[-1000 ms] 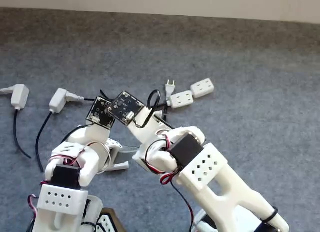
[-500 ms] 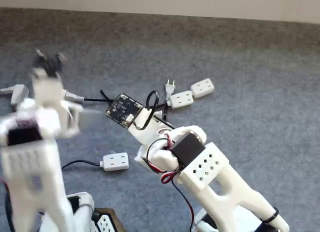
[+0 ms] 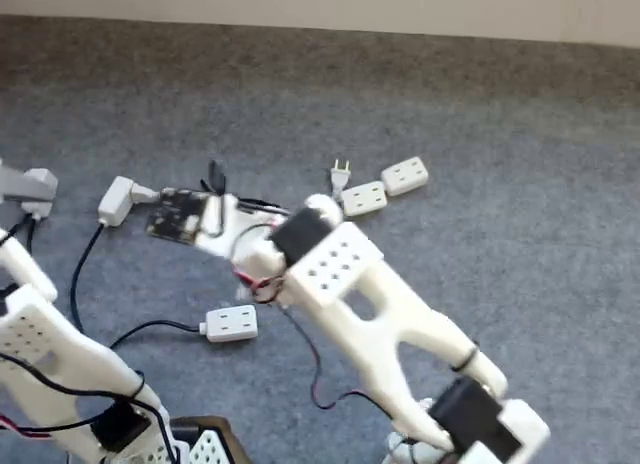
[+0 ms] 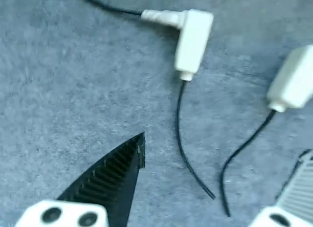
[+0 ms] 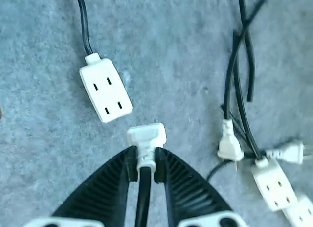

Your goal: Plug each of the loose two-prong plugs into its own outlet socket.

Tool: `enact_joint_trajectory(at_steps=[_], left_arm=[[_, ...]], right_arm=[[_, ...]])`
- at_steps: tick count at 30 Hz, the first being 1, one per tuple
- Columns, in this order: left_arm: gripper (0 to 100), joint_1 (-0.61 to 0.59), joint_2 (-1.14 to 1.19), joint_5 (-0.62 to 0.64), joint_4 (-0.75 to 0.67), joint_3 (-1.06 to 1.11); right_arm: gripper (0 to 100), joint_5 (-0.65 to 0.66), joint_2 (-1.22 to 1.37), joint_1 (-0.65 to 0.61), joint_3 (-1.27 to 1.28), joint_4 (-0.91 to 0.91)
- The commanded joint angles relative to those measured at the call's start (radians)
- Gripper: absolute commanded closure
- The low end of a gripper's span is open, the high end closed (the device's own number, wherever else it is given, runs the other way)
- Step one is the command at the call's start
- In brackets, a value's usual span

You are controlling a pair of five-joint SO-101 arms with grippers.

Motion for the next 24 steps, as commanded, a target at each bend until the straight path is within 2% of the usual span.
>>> enact_joint_trajectory(at_steps=[1, 10, 15, 24], left_arm=[[55, -0.048, 0.058, -0.055, 0.006, -0.127], [55, -0.124, 0.162, -0.150, -0.012, -0.154], [55, -0.147, 0.219, -0.150, -0.074, -0.153], [55, -0.145, 0.232, -0.152, -0.074, -0.153]], right_arm=[[99.1, 0.011, 0.068, -0.068, -0.085, 0.005], [99.1, -0.015, 0.136, -0.094, -0.041, -0.036], [99.1, -0.015, 0.143, -0.094, -0.038, -0.031], [99.1, -0.009, 0.142, -0.101, 0.070, -0.061]])
